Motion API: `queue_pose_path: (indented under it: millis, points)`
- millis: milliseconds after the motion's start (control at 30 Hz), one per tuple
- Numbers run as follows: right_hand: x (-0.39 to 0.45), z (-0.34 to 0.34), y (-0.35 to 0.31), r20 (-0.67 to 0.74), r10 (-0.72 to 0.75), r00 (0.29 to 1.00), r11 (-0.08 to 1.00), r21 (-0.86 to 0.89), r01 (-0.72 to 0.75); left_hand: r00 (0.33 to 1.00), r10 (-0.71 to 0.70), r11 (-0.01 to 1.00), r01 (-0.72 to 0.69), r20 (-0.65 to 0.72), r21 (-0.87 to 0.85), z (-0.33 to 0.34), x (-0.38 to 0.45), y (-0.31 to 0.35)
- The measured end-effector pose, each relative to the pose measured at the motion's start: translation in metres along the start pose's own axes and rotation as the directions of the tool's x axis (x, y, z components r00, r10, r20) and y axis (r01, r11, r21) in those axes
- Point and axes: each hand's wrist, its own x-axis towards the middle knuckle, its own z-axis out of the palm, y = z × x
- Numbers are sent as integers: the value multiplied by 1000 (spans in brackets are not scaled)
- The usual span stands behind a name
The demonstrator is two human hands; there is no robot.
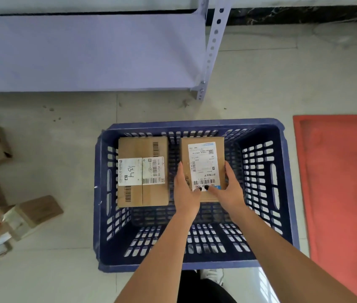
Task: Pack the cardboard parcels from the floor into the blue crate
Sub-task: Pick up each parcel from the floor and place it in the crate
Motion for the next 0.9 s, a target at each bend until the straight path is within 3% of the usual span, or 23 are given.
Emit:
queue_pose_path:
  millis: [300, 667, 900]
  points:
    - [39, 46, 24, 97, 102, 990, 994, -36, -99, 993, -115, 992, 115, -6, 58, 6, 35, -41]
    - [64, 68, 22, 82, 154, 985, 985, 64, -159, 993, 122, 979, -120, -3, 164, 5, 42, -40]
    - [58, 55, 16, 145, 156, 977, 988, -28, -154, 999, 33, 998, -32, 14, -54, -2, 34, -32]
